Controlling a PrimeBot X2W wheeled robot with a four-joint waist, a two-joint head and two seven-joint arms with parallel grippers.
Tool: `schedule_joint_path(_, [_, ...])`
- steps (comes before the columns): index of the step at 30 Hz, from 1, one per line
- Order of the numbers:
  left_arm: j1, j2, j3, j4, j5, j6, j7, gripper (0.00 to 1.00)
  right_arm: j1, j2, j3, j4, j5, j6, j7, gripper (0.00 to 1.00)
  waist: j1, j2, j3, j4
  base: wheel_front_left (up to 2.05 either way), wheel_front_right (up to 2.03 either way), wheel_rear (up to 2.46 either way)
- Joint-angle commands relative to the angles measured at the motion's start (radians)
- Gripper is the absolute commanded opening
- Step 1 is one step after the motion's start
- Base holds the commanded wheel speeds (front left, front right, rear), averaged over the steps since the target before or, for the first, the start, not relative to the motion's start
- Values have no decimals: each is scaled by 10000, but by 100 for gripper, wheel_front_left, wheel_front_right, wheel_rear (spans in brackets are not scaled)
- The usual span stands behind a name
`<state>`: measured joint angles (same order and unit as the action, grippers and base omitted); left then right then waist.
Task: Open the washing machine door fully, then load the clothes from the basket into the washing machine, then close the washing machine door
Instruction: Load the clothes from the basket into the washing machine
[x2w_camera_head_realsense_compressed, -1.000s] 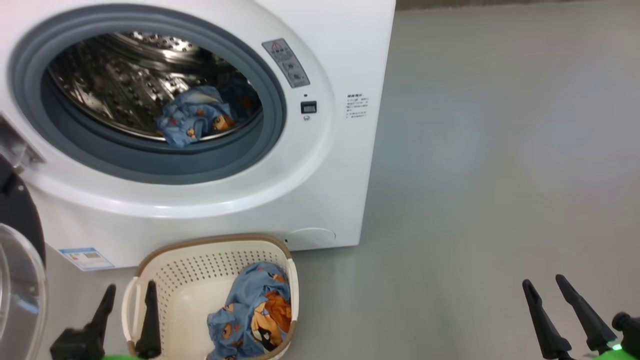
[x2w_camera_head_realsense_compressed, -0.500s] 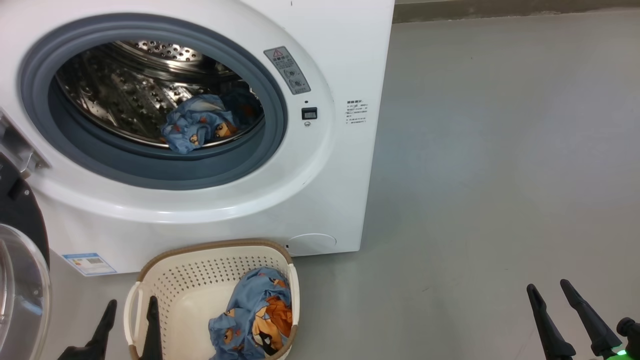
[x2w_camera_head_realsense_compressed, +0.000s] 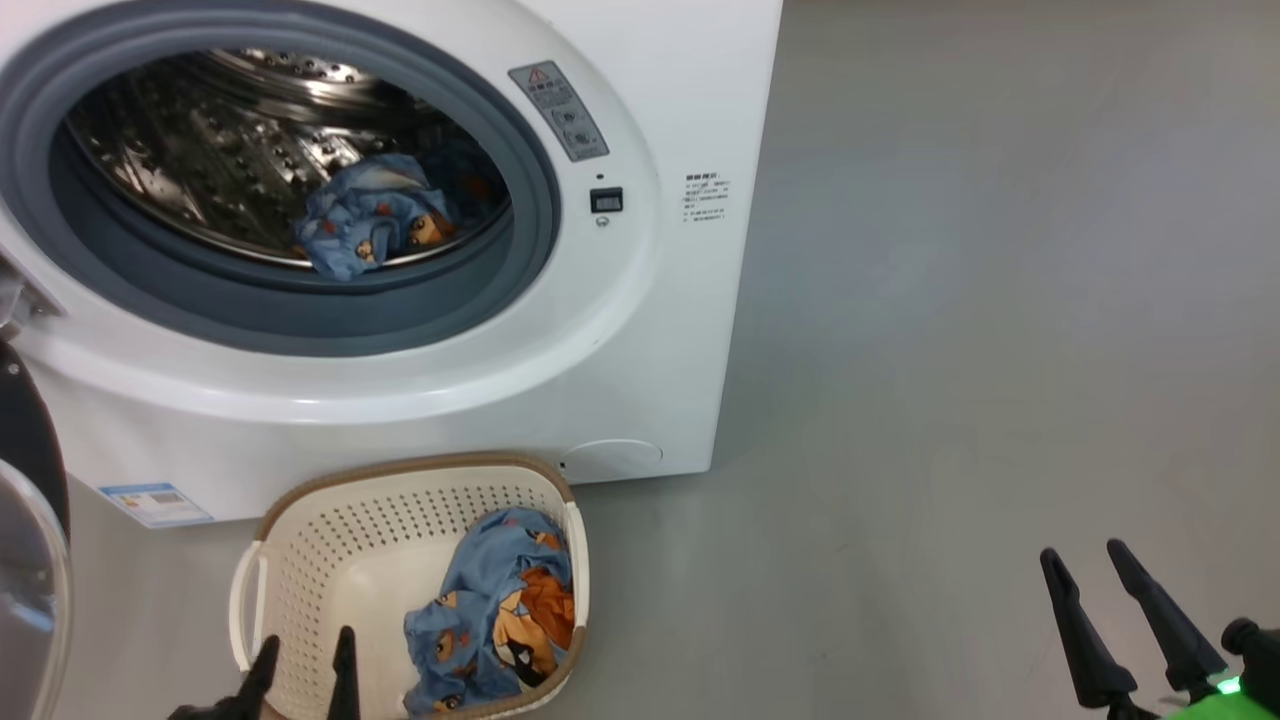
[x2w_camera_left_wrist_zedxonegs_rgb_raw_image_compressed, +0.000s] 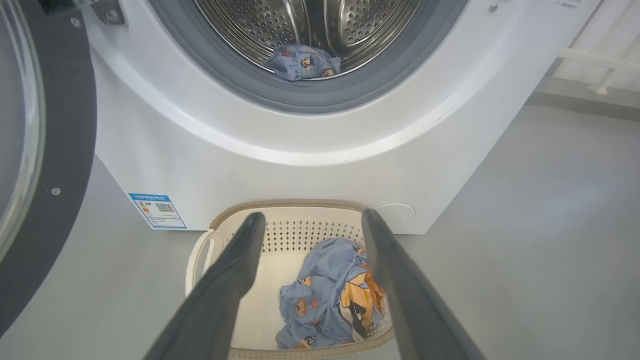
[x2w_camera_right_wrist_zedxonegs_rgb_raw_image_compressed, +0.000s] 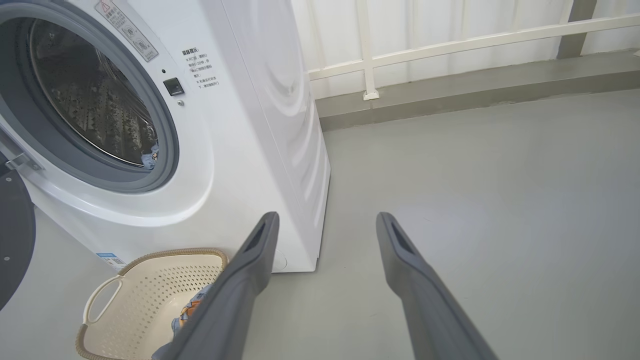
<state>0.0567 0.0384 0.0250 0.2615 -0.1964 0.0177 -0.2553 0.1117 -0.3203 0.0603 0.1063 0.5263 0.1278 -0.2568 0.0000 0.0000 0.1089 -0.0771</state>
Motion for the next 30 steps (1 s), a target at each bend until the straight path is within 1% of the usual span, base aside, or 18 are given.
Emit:
schedule_joint_path(1, [-463, 118, 192, 25, -159, 71, -65, 100, -418, -225, 226, -297, -122, 29, -49, 100, 0, 0, 285, -22, 0, 0, 0])
schedule_joint_path(7, [-1518, 118, -234, 1444, -527, -123, -65, 100, -864, -211, 242, -403, -61, 29, -49, 100, 0, 0, 1139, 1, 0, 0, 0])
schedule_joint_path(13, [-3153, 118, -919, 3431, -654, -295, -65, 100, -1515, -164, 185, -555, -1, 29, -49, 100, 0, 0, 2316, -24, 0, 0, 0])
schedule_joint_path(19, [-4545, 118, -1564, 5268, -469, -664, -65, 100, -2213, -49, 223, -702, 42, 29, -49, 100, 0, 0, 3404, -254, 0, 0, 0])
schedule_joint_path(27, [-6138, 118, -1899, 6946, -233, -880, -65, 100, -2884, 50, 241, -840, 94, 29, -49, 100, 0, 0, 4598, -495, 0, 0, 0])
schedule_joint_path(28, [-7290, 118, -2319, 8344, -400, -1014, -65, 100, -3351, 85, 324, -907, 129, 29, -49, 100, 0, 0, 5380, -586, 0, 0, 0])
schedule_joint_path(29, [-7453, 118, -2357, 8466, -436, -992, -65, 100, -3431, 97, 346, -929, 132, 29, -49, 100, 0, 0, 5497, -604, 0, 0, 0])
schedule_joint_path(30, [-7964, 118, -2547, 8853, -483, -986, -65, 100, -3668, 121, 460, -1024, 146, 29, -49, 100, 0, 0, 5883, -706, 0, 0, 0])
